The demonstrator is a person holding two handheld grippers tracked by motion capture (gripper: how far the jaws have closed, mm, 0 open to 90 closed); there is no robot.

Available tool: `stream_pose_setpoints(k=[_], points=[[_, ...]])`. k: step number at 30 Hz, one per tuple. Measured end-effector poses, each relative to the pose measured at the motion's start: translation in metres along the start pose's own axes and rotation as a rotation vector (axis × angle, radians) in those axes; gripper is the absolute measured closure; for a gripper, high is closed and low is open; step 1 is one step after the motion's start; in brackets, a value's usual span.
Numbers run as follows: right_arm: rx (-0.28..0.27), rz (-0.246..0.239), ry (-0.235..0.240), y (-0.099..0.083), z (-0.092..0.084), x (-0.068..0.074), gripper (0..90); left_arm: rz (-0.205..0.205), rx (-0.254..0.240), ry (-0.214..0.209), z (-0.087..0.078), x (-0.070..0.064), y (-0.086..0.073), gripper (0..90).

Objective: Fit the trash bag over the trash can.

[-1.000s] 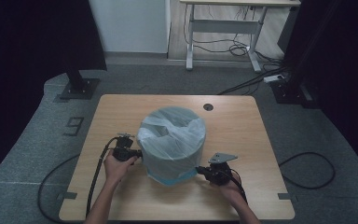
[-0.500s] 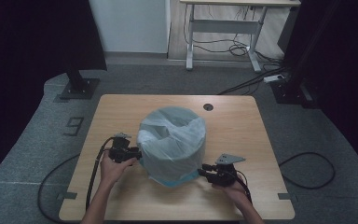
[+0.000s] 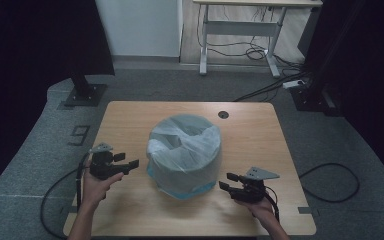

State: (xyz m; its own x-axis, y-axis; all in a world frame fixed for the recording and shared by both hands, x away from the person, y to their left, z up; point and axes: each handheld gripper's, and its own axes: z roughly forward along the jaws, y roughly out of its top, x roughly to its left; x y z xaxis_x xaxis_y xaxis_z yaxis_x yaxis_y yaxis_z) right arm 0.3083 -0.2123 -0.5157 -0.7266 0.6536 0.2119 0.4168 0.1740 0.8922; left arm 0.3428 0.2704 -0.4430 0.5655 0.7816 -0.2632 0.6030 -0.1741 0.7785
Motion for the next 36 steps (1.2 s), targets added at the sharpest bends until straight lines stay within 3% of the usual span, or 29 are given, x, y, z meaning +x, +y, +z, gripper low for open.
stream_pose_setpoints(k=[5, 12, 15, 22, 31, 36], points=[[-0.031, 0.023, -0.015, -0.007, -0.018, -0.005, 40.4, 0.080, -0.049, -0.024, -0.018, -0.019, 0.020, 21.7], [-0.037, 0.037, -0.055, -0.020, -0.044, -0.012, 33.8, 0.185, -0.046, -0.074, -0.024, -0.049, 0.045, 15.4], [-0.035, 0.055, -0.073, -0.025, -0.053, -0.020, 33.0, 0.176, -0.058, -0.104, -0.023, -0.054, 0.054, 15.5], [-0.075, 0.097, -0.112, -0.028, -0.071, -0.031, 33.0, 0.195, -0.071, -0.108, -0.024, -0.070, 0.072, 15.5], [-0.048, 0.100, -0.104, -0.032, -0.068, -0.030, 33.0, 0.190, -0.045, -0.111, -0.015, -0.078, 0.090, 15.7], [-0.031, 0.096, -0.098, -0.032, -0.064, -0.028, 33.0, 0.174, -0.026, -0.106, -0.001, -0.086, 0.107, 16.4]])
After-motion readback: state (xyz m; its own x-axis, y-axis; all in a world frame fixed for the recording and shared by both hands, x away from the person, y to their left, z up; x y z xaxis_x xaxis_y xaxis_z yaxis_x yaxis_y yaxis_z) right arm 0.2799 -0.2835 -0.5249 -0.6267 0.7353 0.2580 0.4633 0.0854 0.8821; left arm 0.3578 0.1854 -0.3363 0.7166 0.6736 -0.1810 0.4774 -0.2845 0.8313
